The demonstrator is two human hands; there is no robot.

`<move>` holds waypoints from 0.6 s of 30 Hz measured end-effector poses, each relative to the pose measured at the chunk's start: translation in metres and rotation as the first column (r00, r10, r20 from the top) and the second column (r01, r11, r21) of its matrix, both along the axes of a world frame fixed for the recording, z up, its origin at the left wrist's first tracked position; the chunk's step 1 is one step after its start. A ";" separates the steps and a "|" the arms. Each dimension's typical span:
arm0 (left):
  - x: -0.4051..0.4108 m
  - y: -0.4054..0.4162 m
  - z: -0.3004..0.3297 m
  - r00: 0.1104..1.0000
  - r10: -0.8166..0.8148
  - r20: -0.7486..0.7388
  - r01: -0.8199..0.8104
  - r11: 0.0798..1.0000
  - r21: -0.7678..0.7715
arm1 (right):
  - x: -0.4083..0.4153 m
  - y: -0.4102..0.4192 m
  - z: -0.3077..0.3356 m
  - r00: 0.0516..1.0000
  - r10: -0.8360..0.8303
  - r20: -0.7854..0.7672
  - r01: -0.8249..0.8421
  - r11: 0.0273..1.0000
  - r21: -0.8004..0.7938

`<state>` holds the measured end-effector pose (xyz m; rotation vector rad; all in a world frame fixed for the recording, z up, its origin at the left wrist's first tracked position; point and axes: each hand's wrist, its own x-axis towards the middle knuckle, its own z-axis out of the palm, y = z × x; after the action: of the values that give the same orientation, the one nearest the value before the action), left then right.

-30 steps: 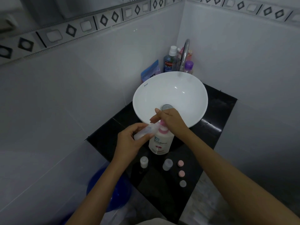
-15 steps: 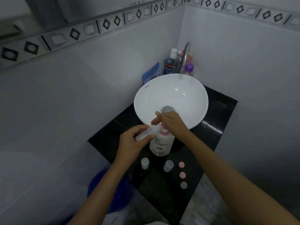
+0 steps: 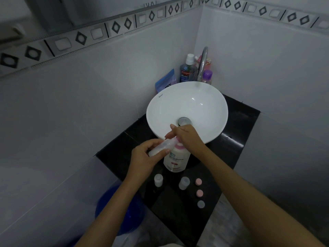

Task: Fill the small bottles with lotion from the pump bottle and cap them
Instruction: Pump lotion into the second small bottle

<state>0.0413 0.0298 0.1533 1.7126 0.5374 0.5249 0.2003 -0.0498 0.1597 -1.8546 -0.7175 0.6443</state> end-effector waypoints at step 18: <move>-0.001 0.002 0.008 1.000 -0.018 0.014 0.018 1.000 -0.007 | 0.003 -0.002 0.004 0.998 0.030 0.064 -0.033 0.999 0.043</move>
<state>0.0408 0.0314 0.1613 1.7046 0.5131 0.5211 0.2037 -0.0513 0.1632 -1.8329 -0.7978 0.5878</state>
